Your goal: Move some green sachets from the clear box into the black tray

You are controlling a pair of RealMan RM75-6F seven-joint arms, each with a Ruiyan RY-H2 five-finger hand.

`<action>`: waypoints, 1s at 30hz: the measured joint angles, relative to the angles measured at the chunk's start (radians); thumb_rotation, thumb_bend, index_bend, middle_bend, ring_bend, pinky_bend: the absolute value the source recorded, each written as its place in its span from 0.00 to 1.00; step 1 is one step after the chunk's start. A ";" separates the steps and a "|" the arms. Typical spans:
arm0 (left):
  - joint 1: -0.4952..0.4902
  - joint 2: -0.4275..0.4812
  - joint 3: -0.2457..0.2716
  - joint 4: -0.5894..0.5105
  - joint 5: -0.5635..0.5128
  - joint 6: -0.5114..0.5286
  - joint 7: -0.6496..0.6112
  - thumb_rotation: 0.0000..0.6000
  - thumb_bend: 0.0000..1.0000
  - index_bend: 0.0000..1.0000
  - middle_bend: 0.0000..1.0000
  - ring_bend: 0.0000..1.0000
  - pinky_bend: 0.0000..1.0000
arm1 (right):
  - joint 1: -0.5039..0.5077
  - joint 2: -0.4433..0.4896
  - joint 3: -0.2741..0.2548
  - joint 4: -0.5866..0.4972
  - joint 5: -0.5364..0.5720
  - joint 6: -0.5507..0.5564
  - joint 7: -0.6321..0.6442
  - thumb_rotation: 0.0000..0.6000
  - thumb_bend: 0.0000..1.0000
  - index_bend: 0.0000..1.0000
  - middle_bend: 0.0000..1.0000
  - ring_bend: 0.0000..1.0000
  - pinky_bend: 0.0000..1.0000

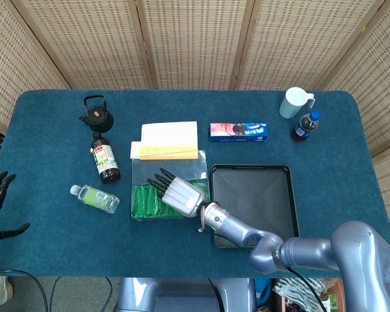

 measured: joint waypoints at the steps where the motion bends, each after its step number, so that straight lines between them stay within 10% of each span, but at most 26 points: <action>1: 0.000 0.000 0.000 0.000 0.000 0.000 0.001 1.00 0.12 0.00 0.00 0.00 0.00 | -0.001 0.002 -0.001 -0.002 0.003 -0.002 -0.004 1.00 0.36 0.41 0.06 0.00 0.00; 30: -0.005 -0.006 0.001 0.001 -0.007 -0.005 0.010 1.00 0.12 0.00 0.00 0.00 0.00 | -0.021 -0.060 -0.033 0.092 0.026 -0.032 -0.028 1.00 0.37 0.41 0.03 0.00 0.00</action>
